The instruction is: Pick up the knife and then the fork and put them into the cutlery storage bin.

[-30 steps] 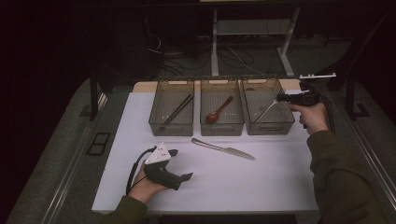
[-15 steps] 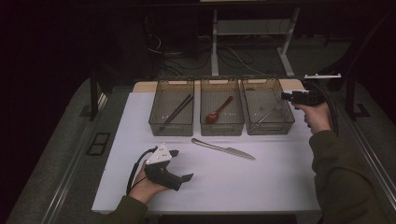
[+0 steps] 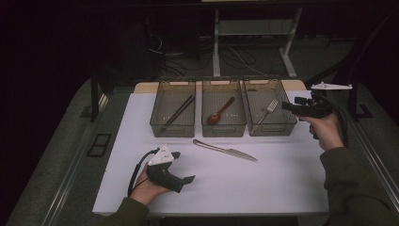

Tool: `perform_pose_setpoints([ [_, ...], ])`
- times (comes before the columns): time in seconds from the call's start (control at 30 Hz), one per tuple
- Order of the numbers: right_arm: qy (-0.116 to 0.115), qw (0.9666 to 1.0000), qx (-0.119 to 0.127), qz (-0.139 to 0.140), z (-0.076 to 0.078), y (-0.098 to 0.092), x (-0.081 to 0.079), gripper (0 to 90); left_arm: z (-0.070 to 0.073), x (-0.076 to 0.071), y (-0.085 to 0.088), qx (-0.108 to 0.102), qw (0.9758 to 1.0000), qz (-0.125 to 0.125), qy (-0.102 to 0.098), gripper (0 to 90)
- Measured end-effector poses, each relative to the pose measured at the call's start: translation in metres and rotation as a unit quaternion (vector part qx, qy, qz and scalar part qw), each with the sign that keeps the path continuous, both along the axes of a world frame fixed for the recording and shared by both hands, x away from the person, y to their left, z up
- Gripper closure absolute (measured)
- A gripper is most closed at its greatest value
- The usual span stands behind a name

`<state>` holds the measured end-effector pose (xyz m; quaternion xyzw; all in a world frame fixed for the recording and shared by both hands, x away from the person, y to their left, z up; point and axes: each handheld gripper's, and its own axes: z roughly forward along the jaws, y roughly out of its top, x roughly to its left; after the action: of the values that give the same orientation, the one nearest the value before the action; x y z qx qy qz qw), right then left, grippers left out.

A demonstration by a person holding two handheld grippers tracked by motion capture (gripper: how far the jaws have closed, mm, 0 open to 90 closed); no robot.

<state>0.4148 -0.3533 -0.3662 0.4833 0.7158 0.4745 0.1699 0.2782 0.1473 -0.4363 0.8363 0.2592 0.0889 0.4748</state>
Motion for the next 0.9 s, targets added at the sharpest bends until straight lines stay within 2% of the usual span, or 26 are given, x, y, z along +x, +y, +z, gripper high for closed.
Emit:
perform_pose_setpoints([
  [0.2, -0.003, 0.9995, 0.003, 0.032, -0.002, 0.014, -0.032, 19.7, 0.000, -0.001, -0.001, 0.004, 1.0000, -0.003, -0.002, 0.0],
  [0.37, -0.008, 0.9982, -0.009, 0.058, -0.016, 0.029, -0.060, 18.3, 0.000, 0.000, -0.003, 0.005, 1.0000, -0.003, 0.000, 0.0],
  [0.43, -0.003, 0.9982, -0.004, 0.060, -0.023, 0.034, -0.069, 17.3, 0.000, 0.001, -0.004, 0.006, 1.0000, -0.003, -0.001, 0.0],
  [0.5, 0.003, 0.9977, -0.011, 0.067, -0.029, 0.039, -0.078, 14.1, 0.000, 0.003, -0.006, 0.006, 0.9999, -0.008, -0.001, 0.0],
  [0.7, 0.005, 0.9970, -0.009, 0.077, -0.044, 0.050, -0.104, 14.1, -0.001, 0.003, -0.008, 0.008, 0.9999, -0.012, 0.002, 0.0],
  [0.8, -0.001, 0.9962, -0.018, 0.086, -0.048, 0.055, -0.117, 14.1, -0.001, 0.003, -0.008, 0.009, 0.9999, -0.013, 0.001, 0.0],
  [0.9, -0.008, 0.9963, -0.011, 0.085, -0.052, 0.056, -0.128, 14.1, 0.001, 0.004, -0.009, 0.007, 0.9999, -0.013, 0.000, 0.0],
])
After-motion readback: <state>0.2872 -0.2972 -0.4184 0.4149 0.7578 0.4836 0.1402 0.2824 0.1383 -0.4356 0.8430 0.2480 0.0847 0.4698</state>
